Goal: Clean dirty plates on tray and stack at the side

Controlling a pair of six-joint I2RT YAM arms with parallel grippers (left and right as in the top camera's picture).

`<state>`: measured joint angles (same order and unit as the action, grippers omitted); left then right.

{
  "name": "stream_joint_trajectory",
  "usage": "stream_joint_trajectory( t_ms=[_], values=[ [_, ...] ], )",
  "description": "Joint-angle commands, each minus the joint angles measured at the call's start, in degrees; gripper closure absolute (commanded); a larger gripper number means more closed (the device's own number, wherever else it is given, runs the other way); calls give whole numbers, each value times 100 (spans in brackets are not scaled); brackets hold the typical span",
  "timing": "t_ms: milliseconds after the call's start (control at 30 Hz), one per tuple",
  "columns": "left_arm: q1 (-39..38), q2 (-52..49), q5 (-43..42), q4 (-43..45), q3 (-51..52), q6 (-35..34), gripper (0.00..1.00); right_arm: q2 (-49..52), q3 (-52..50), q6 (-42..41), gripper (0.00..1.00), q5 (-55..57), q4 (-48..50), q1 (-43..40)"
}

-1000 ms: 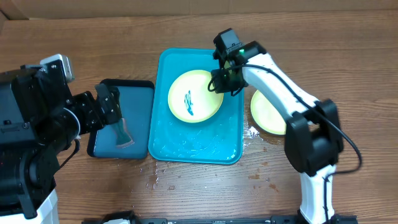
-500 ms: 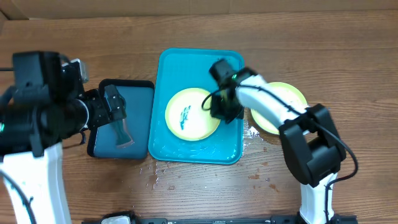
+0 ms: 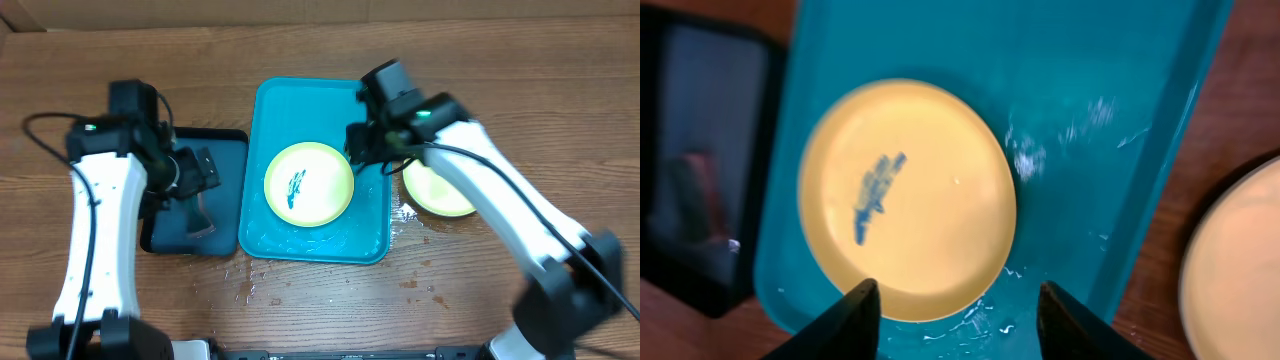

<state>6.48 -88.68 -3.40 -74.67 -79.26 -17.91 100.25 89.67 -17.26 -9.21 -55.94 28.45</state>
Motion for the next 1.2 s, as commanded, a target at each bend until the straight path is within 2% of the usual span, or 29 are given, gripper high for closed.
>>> stream_joint_trajectory(
  t_ms=[0, 100, 233, 367, 467, 500, 533, 600, 700, 733, 767, 800, 833, 867, 900, 933, 1067, 1167],
  values=[
    [-7, -326, -39, 656, 693, -236, 13, -426, 94, 514, 39, 33, -133, -57],
    [-7, -671, 151, 1335, 1062, -278, 34, -479, 94, 509, 38, 9, -289, -57],
    [-7, -1266, 662, 1860, 1239, -446, 44, -476, 94, 511, 38, 11, -511, -57],
    [-7, -1799, 1032, 2240, 1237, -442, 41, -476, 94, 511, 38, 11, -595, -57],
    [-7, -2087, 1029, 2522, 1237, -439, 43, -476, 94, 511, 38, 11, -595, -57],
    [-7, -2175, 1021, 2599, 1237, -439, 48, -476, 94, 511, 38, 11, -595, -57],
    [-7, -2271, 990, 2675, 1237, -439, 61, -476, 94, 511, 38, 11, -595, -57],
    [-7, -2337, 866, 2699, 1235, -439, 95, -476, 94, 509, 38, 11, -595, -57],
    [-7, -2306, 693, 2594, 1165, -437, 96, -476, 94, 511, 39, 11, -597, -57],
    [-7, -2291, 649, 2492, 1088, -437, 93, -476, 94, 511, 39, 11, -597, -57],
    [-7, -2282, 638, 2371, 1005, -437, 83, -476, 94, 511, 39, 13, -597, -57],
    [-7, -2275, 638, 2081, 789, -439, 58, -476, 94, 511, 39, 13, -597, -57],
    [-4, -2273, 658, 1910, 660, -439, 37, -476, 94, 511, 39, 13, -597, -57],
    [-4, -2273, 669, 1777, 555, -437, 26, -476, 94, 511, 39, 13, -599, -57],
    [-7, -2273, 688, 1620, 435, -437, 24, -476, 94, 511, 39, 13, -599, -57],
    [-7, -2273, 699, 1497, 339, -435, 25, -476, 94, 511, 39, 13, -599, -57],
    [-7, -2273, 695, 1086, -4, -433, 61, -476, 94, 511, 39, 13, -597, -57],
    [-7, -2273, 695, 1001, -87, -433, 64, -476, 94, 511, 39, 15, -590, -57]
  ],
)
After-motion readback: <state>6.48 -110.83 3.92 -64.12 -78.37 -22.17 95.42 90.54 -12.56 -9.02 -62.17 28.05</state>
